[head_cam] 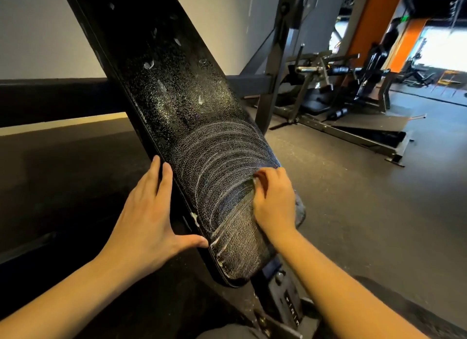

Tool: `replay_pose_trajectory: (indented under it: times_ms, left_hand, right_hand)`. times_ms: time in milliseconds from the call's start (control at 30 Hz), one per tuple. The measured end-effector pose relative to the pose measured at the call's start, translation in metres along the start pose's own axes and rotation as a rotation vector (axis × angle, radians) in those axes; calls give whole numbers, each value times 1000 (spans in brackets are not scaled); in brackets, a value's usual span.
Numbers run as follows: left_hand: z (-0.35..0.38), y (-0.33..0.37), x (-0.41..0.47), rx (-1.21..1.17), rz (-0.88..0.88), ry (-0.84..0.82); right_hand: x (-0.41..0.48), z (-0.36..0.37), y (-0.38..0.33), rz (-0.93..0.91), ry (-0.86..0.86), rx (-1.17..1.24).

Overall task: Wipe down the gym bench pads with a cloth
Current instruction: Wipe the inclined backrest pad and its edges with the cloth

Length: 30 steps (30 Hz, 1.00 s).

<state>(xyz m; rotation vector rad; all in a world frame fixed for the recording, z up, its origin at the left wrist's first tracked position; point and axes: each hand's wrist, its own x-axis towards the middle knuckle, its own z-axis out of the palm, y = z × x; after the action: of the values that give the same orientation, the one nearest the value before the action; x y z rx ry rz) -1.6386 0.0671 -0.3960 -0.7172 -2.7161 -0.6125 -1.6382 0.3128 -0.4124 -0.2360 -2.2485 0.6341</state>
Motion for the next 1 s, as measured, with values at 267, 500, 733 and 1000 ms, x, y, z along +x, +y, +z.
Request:
replay_pose_trajectory:
  times_ms: [267,500,733,1000]
  left_hand:
    - [0,0,0,-3,13,15]
    - [3,-11,1,49,64,72]
    - [-8,-15,5,28,37,123]
    - [-1,-26,12,77,73,138]
  right_hand:
    - [40,-13,37,-175,-87,-77]
    - [-25,3,-59,-470,-226,141]
    - [68,-6,29,-103,-75,-136]
    - [-22,-1,-66,-663,-364,152]
